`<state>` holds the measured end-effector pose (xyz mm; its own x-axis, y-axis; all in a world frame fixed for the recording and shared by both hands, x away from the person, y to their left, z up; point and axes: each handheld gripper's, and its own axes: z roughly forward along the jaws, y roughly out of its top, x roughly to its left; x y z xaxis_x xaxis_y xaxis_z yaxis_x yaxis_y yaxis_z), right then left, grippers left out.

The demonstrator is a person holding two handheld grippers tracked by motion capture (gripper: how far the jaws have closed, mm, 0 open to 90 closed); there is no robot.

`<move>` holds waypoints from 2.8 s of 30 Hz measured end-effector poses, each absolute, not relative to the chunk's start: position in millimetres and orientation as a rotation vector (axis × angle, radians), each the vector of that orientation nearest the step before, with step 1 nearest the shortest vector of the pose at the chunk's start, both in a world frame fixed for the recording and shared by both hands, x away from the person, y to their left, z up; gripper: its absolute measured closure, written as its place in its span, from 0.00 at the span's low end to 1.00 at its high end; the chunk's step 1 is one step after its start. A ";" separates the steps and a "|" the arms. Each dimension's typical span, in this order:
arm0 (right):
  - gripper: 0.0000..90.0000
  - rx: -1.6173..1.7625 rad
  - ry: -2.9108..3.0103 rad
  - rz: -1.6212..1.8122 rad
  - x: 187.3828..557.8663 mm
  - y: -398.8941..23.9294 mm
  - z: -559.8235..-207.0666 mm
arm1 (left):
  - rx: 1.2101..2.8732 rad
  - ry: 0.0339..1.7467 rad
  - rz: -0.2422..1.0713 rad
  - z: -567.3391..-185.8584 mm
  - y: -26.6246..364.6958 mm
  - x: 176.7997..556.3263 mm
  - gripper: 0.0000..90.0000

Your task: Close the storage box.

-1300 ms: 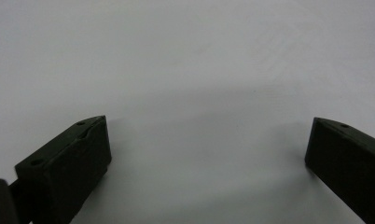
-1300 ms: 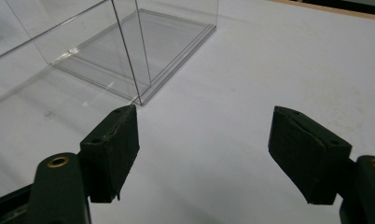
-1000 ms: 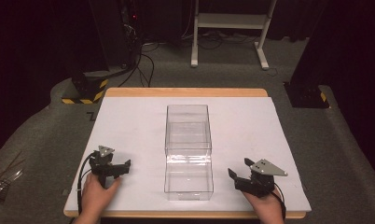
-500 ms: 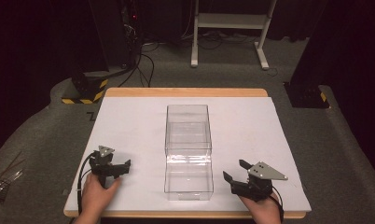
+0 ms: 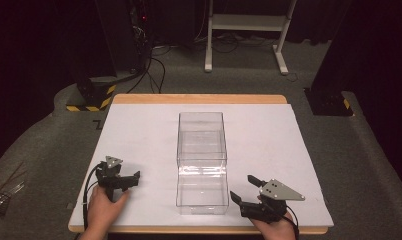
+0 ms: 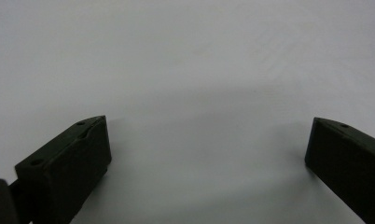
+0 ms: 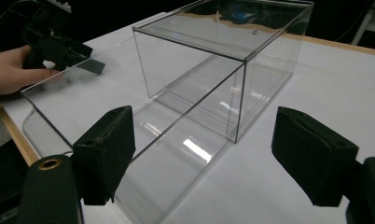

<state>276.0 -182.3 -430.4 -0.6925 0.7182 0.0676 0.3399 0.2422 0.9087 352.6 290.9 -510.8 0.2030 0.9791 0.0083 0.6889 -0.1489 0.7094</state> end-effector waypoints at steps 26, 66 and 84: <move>0.21 0.903 2.286 1.444 267.7 -160.1 -442.0 | 1.908 1.547 0.653 -510.9 290.9 352.6 0.01; 0.21 0.909 2.244 1.430 280.3 -149.9 -444.8 | 1.907 1.547 0.653 -510.9 290.9 352.7 0.01; 0.25 0.890 2.265 1.410 269.7 -152.2 -451.6 | 1.907 1.547 0.652 -510.9 290.9 352.6 0.01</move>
